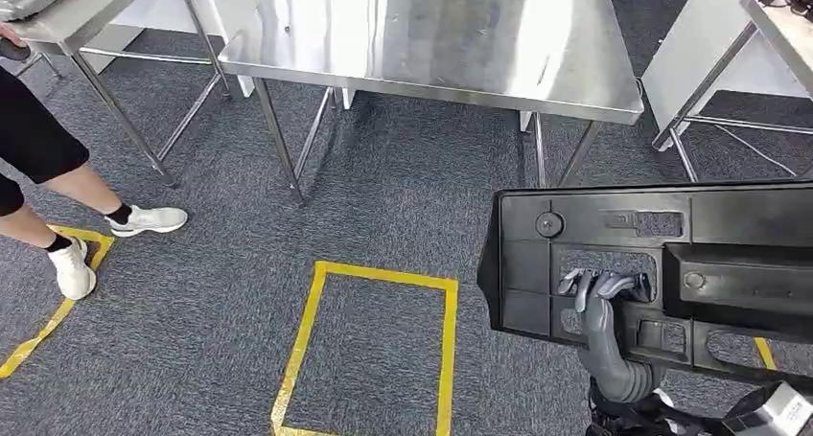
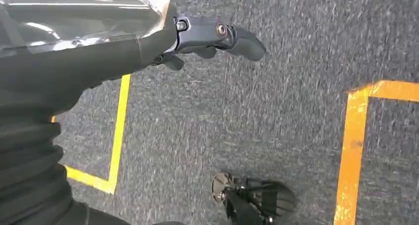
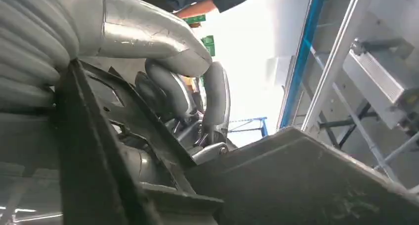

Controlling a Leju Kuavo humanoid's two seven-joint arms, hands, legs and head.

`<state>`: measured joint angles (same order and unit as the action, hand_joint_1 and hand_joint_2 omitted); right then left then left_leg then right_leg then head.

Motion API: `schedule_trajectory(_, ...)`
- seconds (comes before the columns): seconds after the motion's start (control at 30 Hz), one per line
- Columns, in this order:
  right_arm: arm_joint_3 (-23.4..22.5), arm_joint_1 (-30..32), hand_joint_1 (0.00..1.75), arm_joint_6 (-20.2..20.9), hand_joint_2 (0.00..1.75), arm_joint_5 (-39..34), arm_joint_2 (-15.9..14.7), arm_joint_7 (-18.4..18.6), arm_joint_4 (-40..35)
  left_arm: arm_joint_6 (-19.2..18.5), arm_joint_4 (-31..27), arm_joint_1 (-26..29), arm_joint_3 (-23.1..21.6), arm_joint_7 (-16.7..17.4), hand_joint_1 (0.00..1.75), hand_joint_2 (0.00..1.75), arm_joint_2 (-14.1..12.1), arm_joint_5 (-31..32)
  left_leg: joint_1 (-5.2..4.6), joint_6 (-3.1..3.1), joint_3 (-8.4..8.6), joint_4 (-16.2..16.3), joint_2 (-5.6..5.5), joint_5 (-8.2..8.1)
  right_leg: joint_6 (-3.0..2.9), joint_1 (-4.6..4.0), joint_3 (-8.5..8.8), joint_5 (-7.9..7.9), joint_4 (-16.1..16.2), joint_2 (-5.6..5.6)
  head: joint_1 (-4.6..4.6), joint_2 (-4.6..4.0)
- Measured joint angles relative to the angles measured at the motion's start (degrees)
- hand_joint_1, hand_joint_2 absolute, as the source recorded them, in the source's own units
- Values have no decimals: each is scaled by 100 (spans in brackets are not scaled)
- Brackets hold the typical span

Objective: Take the parts from the cabinet and place them on the table.

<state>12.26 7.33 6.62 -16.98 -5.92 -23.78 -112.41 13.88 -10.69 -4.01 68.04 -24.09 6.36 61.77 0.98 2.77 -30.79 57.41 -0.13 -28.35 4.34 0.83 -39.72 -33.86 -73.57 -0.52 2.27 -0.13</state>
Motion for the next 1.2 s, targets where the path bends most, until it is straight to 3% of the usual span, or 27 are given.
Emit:
schedule_trajectory(0.07, 0, 2, 175, -20, 175, 2, 0, 0, 0, 0, 0, -1, 0, -7, 0, 175, 4, 4, 16, -39, 145, 0, -7, -96, 150, 17, 376, 582, 1019, 26, 17, 0)
schedule_trajectory(0.1, 2, 3, 175, -22, 175, 9, 0, 0, -2, 0, 0, 1, 0, -9, 0, 175, 4, 4, 13, -74, 148, -8, -6, -150, 165, 19, 543, 882, 1555, 79, 33, 0)
schedule_trajectory(0.13, 0, 9, 175, -26, 175, 13, 0, 2, 2, 0, -2, -2, 0, -11, 0, 175, 2, 7, 3, -109, 242, -3, -3, -181, 26, -3, 509, 738, 1532, 108, 41, 0)
schedule_trajectory(0.17, 2, 2, 175, -31, 175, 24, 2, 7, -2, 4, -2, -8, -2, -15, 0, 175, 4, 7, -11, -144, 195, -17, 4, -195, -122, -57, 515, 703, 1552, 127, 54, 0)
schedule_trajectory(0.2, 2, 22, 175, -35, 175, 26, 2, 11, -4, 4, -2, -8, -2, -13, 0, 175, 4, 7, -15, -183, 195, -36, 16, -216, -192, -83, 559, 777, 1552, 109, 37, 0)
schedule_trajectory(0.23, 2, 30, 175, -44, 175, 24, 4, 11, -7, 4, -2, 3, -2, -13, 0, 175, 7, 7, -23, -209, 247, 24, 20, -187, -246, -57, 553, 775, 1568, 94, 30, 0)
schedule_trajectory(0.27, 2, 32, 175, -46, 175, 24, 6, 11, -11, 4, -2, -1, -2, -13, 0, 175, 7, 7, -13, -220, 267, 52, 29, -199, -276, 3, 663, 758, 1580, 61, 27, 0)
schedule_trajectory(0.3, 0, 39, 175, -46, 175, 24, 11, 9, -20, 4, -2, -8, -2, -15, 0, 175, 7, 7, 0, -235, 181, 231, 22, -221, -313, 27, 741, 733, 1612, 66, 22, 0)
schedule_trajectory(0.37, 0, 18, 175, -46, 175, 28, 22, 11, -28, 2, -2, -23, -4, -15, 0, 175, 7, 9, 1, -271, -249, 978, 14, -388, -416, 23, 821, 662, 1615, 64, -24, 0)
schedule_trajectory(0.43, 0, 21, 175, -46, 175, 42, 24, 11, -28, 2, 0, -4, -4, -15, 0, 175, 9, 9, 3, -310, -794, 1689, 7, -792, -473, 1, 876, 592, 1615, 51, -31, 0)
schedule_trajectory(0.47, 0, 29, 175, -46, 175, 42, 26, 11, -28, 0, 0, 0, -4, -15, 0, 175, 9, 9, 4, -308, -964, 1789, 7, -825, -469, -9, 925, 553, 1614, 36, -35, 0)
schedule_trajectory(0.5, 0, 36, 175, -46, 175, 42, 28, 11, -28, 0, 0, 1, -2, -15, 0, 175, 7, 9, 4, -295, -996, 1660, 7, -687, -462, -11, 980, 510, 1614, 20, -37, 0)
schedule_trajectory(0.6, 0, 38, 175, -46, 175, 44, 37, 11, -28, 0, 0, 1, -2, -15, 0, 175, -7, 9, 0, -205, -569, 347, 7, 298, -408, -11, 1201, 349, 1619, 0, -54, 0)
schedule_trajectory(0.63, 0, 37, 175, -46, 175, 44, 37, 11, -28, 0, 0, 2, -2, -13, 0, 175, -13, 9, -37, -182, -550, 255, 2, 295, -375, -31, 1229, 302, 1610, -4, -46, 0)
schedule_trajectory(0.67, 0, 33, 175, -46, 175, 52, 37, 13, -28, 0, 0, -4, -2, -15, 0, 175, -13, 13, -60, -174, -543, 225, -10, 85, -326, -41, 1180, 268, 1623, -21, -48, 0)
schedule_trajectory(0.77, 7, 44, 175, -46, 175, 48, 39, 18, -33, 0, 0, 18, -4, -13, 0, 175, -4, 15, -78, -48, -426, 159, -7, 221, -181, -47, 1319, 297, 1563, -17, -46, 0)
schedule_trajectory(0.83, 4, 28, 175, -46, 175, 50, 39, 15, -37, 0, 0, 4, -7, -13, 0, 175, -2, 24, -35, 10, -262, 104, -7, 201, -172, -39, 1116, 213, 1179, 3, -26, 0)
schedule_trajectory(0.87, 4, 15, 175, -46, 175, 52, 35, 15, -37, 2, 0, -10, -7, -15, 0, 175, -11, 24, -34, 32, -246, 99, -10, 160, -160, -32, 854, 124, 766, 4, -9, 0)
schedule_trajectory(0.9, 4, 19, 175, -46, 175, 55, 33, 15, -37, -2, 0, -12, -7, -13, 0, 175, -11, 26, -36, 37, -225, 100, -11, 118, -172, -19, 536, -92, 304, 5, 7, 0)
schedule_trajectory(0.93, 4, 32, 175, -53, 175, 57, 33, 15, -35, -2, 0, -7, -7, -13, 0, 175, -9, 37, -39, 38, -202, 100, -13, 80, -173, -17, 274, -260, -49, 6, 4, 0)
schedule_trajectory(0.97, 4, 40, 175, -53, 175, 57, 31, 15, -35, -2, 0, -6, -7, -13, 0, 175, -9, 42, -39, 36, -164, 101, -14, 44, -165, -17, 94, -320, -238, 6, 9, 0)
schedule_trajectory(1.0, 4, 41, 175, -53, 175, 59, 31, 15, -35, -4, 0, 0, -7, -13, 0, 175, -4, 42, -38, 28, -104, 101, -19, -2, -118, -15, 36, -226, -155, 8, 2, 0)
schedule_trajectory(1.03, 2, 40, 175, -55, 175, 57, 31, 15, -35, -4, 0, -1, -7, -13, 0, 175, 0, 42, -36, 19, -26, 101, -29, -57, -65, -9, 119, 6, 180, 11, 9, 0)
schedule_trajectory(1.1, 4, 40, 175, -55, 175, 59, 28, 15, -35, -7, 0, -2, -9, -13, 0, 175, 7, 44, -34, -16, 143, 99, -37, -173, 23, -10, 465, 614, 1227, 25, 9, 0)
schedule_trajectory(1.13, 4, 45, 175, -55, 175, 66, 26, 13, -35, -7, 2, 2, -11, -13, 0, 175, 7, 44, -38, -44, 143, 93, -37, -221, -21, -18, 521, 822, 1422, 56, 17, 0)
schedule_trajectory(1.17, 2, 34, 175, -55, 175, 70, 22, 7, -31, -9, 2, -3, -11, -13, 0, 175, 7, 44, -49, -81, 193, 89, -44, -244, -147, -56, 465, 647, 1469, 99, -26, 0)
schedule_trajectory(1.2, 4, 36, 175, -55, 175, 77, 20, 9, -33, -9, 2, -11, -13, -13, 0, 175, 7, 44, -50, -125, 176, 53, -32, -271, -220, -101, 538, 725, 1458, 94, -15, 0)
